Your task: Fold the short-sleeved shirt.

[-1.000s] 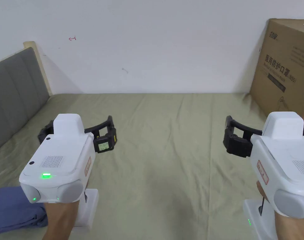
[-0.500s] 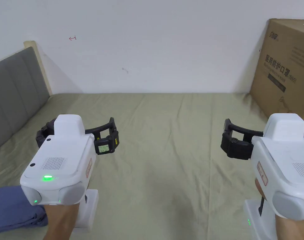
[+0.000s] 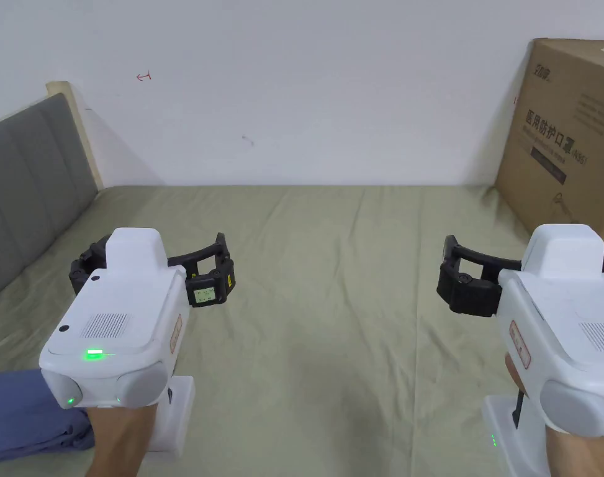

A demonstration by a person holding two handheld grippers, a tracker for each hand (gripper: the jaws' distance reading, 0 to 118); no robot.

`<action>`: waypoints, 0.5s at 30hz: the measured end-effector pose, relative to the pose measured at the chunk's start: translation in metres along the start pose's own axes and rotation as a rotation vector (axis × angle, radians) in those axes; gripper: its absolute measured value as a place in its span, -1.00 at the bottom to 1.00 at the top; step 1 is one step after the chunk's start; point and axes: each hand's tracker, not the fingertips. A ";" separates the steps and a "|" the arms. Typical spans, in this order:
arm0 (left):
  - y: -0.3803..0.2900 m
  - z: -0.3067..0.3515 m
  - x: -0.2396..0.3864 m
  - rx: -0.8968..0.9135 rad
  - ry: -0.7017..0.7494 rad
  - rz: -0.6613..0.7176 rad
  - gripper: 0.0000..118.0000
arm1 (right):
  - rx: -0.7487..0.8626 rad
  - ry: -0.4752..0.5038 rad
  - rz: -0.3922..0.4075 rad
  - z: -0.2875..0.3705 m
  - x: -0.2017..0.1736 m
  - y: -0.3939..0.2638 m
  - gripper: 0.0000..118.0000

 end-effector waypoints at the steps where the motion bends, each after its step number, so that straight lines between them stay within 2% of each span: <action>1: 0.000 0.000 0.000 0.000 0.000 0.001 1.00 | 0.001 0.000 0.000 0.000 0.000 0.000 1.00; 15: -0.002 0.001 0.000 -0.002 0.002 -0.003 1.00 | -0.001 0.003 0.004 0.005 -0.004 0.003 1.00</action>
